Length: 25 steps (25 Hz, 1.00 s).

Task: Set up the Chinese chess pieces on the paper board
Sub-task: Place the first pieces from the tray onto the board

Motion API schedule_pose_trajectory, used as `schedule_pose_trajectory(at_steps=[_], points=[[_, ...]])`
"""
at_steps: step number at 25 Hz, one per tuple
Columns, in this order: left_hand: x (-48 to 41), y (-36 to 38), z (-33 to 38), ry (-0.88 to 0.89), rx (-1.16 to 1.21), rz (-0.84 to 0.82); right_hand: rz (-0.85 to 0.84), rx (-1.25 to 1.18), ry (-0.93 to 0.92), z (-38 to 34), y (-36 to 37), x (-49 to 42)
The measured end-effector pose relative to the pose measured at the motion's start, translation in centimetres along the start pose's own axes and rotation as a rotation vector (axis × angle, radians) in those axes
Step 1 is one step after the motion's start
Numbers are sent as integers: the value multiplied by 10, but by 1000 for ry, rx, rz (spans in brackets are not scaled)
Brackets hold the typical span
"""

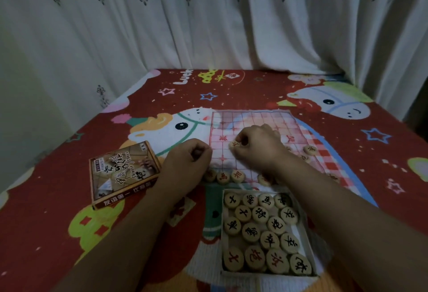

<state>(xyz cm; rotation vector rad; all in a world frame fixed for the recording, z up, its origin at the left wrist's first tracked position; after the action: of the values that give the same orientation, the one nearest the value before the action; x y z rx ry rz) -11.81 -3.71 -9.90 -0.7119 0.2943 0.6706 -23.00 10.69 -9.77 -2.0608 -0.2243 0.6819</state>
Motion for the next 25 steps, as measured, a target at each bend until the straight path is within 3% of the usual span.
schedule_pose_trajectory(at_steps=[12, 25], points=[[1, -1, 3, 24, 14, 9, -9, 108, -18, -3, 7, -1], [6, -7, 8, -9, 62, 48, 251, -178, -16, 14, -65, 46]])
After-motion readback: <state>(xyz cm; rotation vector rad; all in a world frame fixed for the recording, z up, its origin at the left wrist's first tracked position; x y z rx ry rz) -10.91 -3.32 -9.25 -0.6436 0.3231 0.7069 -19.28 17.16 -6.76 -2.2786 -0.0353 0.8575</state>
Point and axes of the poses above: each hand's wrist, its own x-axis away from the middle knuckle, its own y-axis out of the palm, z = x × y, the point moved 10 cm from there along -x, towards the middle knuckle, and after that the axes turned 12 degrees about z, right-handed, at the moved point
